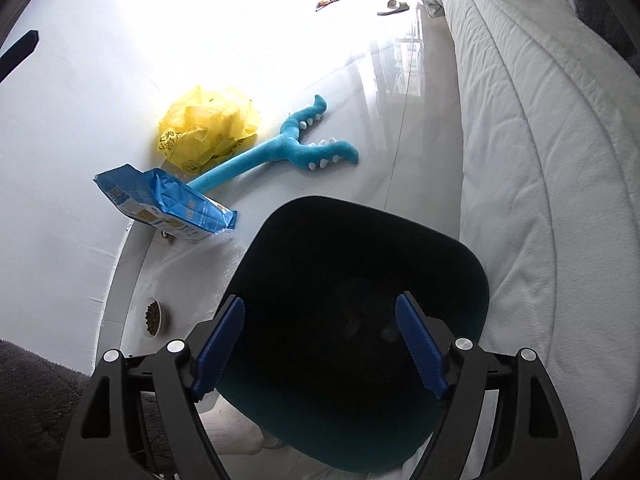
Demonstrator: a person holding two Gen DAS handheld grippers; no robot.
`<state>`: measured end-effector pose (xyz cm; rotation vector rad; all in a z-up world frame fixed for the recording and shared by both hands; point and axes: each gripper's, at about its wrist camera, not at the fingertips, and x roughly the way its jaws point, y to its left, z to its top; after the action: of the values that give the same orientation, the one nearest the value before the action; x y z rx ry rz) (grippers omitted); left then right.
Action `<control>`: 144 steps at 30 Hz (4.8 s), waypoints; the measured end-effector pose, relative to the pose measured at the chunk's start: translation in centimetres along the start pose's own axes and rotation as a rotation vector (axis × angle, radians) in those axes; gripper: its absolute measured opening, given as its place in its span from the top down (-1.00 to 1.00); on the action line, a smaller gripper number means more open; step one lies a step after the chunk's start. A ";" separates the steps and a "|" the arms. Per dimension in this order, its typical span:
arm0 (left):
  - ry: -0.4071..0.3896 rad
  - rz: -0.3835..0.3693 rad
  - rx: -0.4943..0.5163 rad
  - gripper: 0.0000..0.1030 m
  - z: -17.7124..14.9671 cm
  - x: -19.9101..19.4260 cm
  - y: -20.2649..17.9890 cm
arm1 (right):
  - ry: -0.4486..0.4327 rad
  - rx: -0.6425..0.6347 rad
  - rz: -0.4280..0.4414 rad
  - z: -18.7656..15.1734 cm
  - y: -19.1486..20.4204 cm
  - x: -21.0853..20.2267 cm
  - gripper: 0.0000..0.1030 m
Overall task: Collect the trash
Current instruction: 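Open the right tool to drop the bubble-wrap roll into the bin, then move both tools back toward the tissue packet and socks on the bed, then grasp the blue cartoon tissue packet with the left tool while the right grasps a white sock, then carry the tissue packet and white sock over the black bin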
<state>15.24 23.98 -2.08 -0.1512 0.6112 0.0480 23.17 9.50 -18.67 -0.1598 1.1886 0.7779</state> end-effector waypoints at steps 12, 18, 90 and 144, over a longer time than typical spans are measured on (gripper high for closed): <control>-0.037 -0.079 0.048 -0.87 1.7 0.2 -6.5 | -0.239 -0.090 0.000 -0.6 -1.6 -10.3 -0.54; -0.036 -0.132 0.046 -0.88 2.0 0.6 -9.3 | -0.326 -0.081 -0.022 -1.3 -4.2 -14.4 -0.56; 0.205 -0.481 0.258 -0.26 -5.6 10.6 -28.3 | -0.330 0.250 -0.284 -12.7 -28.7 -26.2 0.47; 0.470 -0.013 -0.075 -0.27 -8.4 12.3 -4.0 | -0.486 -0.003 -0.131 1.3 -9.6 -17.8 0.55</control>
<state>20.87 18.68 -15.43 -0.2425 1.0785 0.0230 27.38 -5.11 -5.24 -0.0451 0.7090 0.6552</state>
